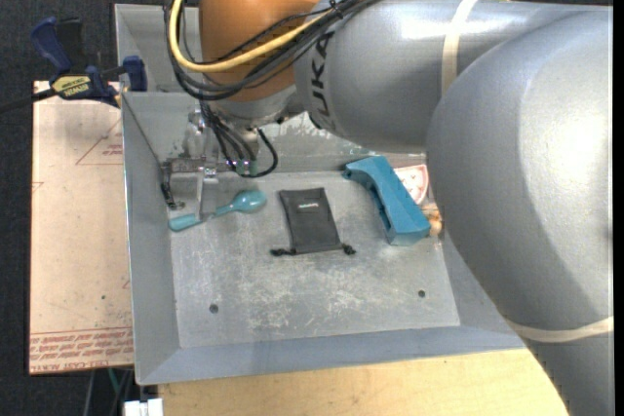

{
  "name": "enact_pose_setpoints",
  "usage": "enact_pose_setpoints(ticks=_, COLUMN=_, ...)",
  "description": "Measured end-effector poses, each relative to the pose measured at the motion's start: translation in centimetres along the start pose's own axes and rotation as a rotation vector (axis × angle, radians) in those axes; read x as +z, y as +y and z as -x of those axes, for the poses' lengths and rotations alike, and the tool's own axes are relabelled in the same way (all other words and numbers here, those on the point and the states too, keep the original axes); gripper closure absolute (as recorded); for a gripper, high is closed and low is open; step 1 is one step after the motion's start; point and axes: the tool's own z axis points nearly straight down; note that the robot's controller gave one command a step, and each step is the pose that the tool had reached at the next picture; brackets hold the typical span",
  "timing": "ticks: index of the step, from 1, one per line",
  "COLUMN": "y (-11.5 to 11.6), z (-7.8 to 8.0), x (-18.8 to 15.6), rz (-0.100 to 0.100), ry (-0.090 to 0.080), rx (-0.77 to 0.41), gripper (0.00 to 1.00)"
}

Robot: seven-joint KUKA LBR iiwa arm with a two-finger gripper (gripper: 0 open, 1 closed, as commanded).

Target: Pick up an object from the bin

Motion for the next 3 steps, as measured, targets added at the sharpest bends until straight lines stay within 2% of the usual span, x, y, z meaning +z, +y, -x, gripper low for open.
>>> enact_pose_setpoints(ticks=1, y=-0.1, z=0.2, x=-0.6, rz=0.002, ry=-0.008, rx=0.004, gripper=0.00)
enact_pose_setpoints(ticks=2, y=-1.8, z=-1.0, x=4.4, rz=0.004, ry=-0.012, rx=0.030, gripper=0.00)
enact_pose_setpoints(ticks=3, y=-0.5, z=-1.1, x=9.4, rz=0.004, ry=-0.015, rx=-0.016, gripper=0.00)
